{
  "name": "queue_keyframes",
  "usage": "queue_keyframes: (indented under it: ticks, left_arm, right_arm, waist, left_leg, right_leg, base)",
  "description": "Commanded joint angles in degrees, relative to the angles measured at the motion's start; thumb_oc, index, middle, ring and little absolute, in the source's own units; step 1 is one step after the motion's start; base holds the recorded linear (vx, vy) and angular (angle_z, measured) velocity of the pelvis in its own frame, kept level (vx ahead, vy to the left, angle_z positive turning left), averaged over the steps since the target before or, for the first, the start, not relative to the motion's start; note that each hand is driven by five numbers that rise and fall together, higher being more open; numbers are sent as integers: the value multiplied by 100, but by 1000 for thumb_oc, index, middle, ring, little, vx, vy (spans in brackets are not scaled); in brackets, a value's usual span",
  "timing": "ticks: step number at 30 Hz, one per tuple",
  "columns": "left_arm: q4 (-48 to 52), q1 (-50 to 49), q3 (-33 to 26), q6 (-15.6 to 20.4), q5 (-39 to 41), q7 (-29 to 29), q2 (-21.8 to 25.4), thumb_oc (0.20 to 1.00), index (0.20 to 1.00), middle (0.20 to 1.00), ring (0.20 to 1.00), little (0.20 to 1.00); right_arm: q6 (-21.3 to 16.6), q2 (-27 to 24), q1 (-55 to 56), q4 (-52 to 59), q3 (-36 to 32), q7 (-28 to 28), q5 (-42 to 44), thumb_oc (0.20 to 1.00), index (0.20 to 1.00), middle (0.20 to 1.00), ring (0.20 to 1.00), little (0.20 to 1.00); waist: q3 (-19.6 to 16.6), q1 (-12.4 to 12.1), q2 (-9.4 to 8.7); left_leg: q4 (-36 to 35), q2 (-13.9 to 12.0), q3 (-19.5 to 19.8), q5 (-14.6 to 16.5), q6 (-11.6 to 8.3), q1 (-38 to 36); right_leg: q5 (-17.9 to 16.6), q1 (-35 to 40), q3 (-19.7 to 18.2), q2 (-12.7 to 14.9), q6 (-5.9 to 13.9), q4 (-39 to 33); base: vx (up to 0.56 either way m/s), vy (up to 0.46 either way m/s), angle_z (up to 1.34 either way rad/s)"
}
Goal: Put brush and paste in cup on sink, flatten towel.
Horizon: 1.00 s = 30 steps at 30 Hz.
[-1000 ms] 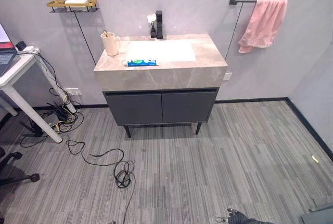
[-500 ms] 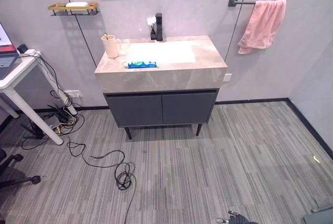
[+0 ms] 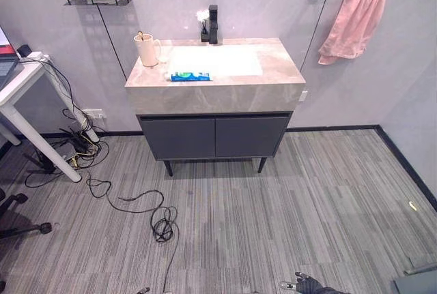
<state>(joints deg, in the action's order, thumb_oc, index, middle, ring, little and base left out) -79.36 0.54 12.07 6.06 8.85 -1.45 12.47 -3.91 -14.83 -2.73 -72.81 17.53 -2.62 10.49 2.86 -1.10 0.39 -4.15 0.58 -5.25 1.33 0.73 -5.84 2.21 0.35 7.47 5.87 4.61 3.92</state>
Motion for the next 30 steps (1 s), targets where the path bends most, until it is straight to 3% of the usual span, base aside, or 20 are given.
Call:
queue_keyframes:
  ticks: [1,15,19,22,25,27,28,30]
  left_arm:
    - [-117,307,-39,153,-110,-95,140,1000,1000,1000,1000,1000]
    - [-42,374,157,175,-381,-142,176,1000,1000,1000,1000,1000]
    - [59,402,212,197,-423,-178,239,1000,1000,1000,1000,1000]
    - [176,426,264,212,-470,-196,301,1000,1000,1000,1000,1000]
    - [231,448,277,213,-485,-207,377,1000,1000,1000,1000,1000]
    - [235,456,277,212,-496,-209,383,1000,1000,1000,1000,1000]
    - [220,482,257,211,-493,-211,403,1000,1000,1000,1000,1000]
    - [160,537,253,218,-518,-222,406,1000,1000,1000,1000,1000]
  right_arm:
    - [-186,108,-410,-135,92,61,142,1000,1000,1000,1000,1000]
    - [-178,75,-376,-103,109,132,50,1000,1000,1000,1000,1000]
    - [-201,39,-371,-19,78,165,120,1000,1000,1000,1000,1000]
    - [-223,-11,-323,75,78,179,144,1000,1000,1000,1000,1000]
    - [-238,-34,-290,151,116,197,123,1000,1000,1000,1000,1000]
    - [-247,-50,-256,142,114,206,118,1000,1000,1000,1000,1000]
    - [-266,-79,-241,144,92,198,164,1000,1000,1000,1000,1000]
    - [-256,-118,-249,65,37,219,148,1000,1000,1000,1000,1000]
  waist:
    - [26,-140,-179]
    - [73,-85,-214]
    - [204,-35,-214]
    - [345,15,-208]
    - [518,57,-182]
    - [528,69,-182]
    - [547,140,-193]
    - [563,151,-238]
  left_leg:
    - [257,331,287,160,181,133]
    - [437,397,235,273,244,165]
    - [480,438,264,278,300,188]
    - [492,501,313,265,371,158]
    - [439,499,292,259,417,52]
    - [421,512,291,275,419,23]
    - [392,550,337,287,412,-15]
    - [320,598,233,354,376,-64]
  right_leg:
    - [-380,-78,-383,292,431,188]
    - [-395,-163,-445,339,470,475]
    - [-574,-439,-572,380,479,995]
    - [-895,-763,-702,408,439,1700]
    - [-932,-1109,-645,340,358,2269]
    - [-861,-1152,-624,283,355,2282]
    - [-609,-1319,-690,-39,274,2027]
    - [-767,-1448,-274,121,323,1085]
  base:
    - [16,39,0]
    - [0,18,-1]
    - [-35,71,0]
    - [-38,94,0]
    - [-40,115,3]
    - [50,58,-3]
    - [95,64,-12]
    - [105,14,-2]
